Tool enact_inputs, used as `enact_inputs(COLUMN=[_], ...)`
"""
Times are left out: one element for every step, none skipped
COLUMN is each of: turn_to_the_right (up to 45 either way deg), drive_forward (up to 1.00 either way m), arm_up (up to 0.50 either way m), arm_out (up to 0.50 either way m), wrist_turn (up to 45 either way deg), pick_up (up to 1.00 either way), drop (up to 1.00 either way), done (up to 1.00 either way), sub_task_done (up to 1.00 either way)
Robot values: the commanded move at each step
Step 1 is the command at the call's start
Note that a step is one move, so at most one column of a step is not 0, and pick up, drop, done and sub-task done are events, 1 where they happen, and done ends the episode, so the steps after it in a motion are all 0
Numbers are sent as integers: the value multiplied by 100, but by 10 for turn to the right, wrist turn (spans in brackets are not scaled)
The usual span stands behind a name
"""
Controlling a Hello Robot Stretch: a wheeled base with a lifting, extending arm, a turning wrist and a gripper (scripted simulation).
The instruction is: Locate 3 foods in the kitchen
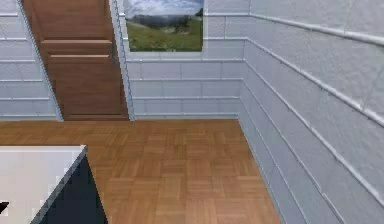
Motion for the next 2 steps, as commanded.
enact_inputs(turn_to_the_right=[-60, 0], drive_forward=[0, 90], arm_up=[0, 0], arm_out=[0, 0], wrist_turn=[0, 0], pick_up=[0, 0], drop=[0, 0], done=[0, 0], sub_task_done=[0, 0])
